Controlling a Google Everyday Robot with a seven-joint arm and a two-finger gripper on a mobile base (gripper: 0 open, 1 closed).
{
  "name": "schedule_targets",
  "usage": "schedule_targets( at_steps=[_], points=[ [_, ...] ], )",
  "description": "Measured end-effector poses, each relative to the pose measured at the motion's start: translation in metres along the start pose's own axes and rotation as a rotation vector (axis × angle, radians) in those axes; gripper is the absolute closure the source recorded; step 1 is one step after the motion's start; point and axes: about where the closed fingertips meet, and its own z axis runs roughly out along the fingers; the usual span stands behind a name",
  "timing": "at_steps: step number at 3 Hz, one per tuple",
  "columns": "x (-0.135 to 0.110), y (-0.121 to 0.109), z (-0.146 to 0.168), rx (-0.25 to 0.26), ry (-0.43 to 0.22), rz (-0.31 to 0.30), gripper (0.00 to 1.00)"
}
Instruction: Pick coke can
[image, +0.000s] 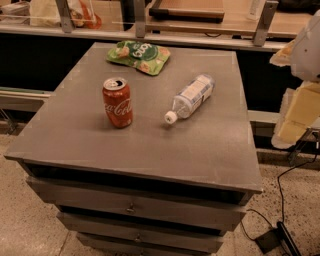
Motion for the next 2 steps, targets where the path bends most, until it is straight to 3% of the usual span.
schedule_targets(
  at_steps=[2],
  points=[
    [-0.0012,-0.0007,-0.0018,0.007,-0.014,0.005,0.0]
  ],
)
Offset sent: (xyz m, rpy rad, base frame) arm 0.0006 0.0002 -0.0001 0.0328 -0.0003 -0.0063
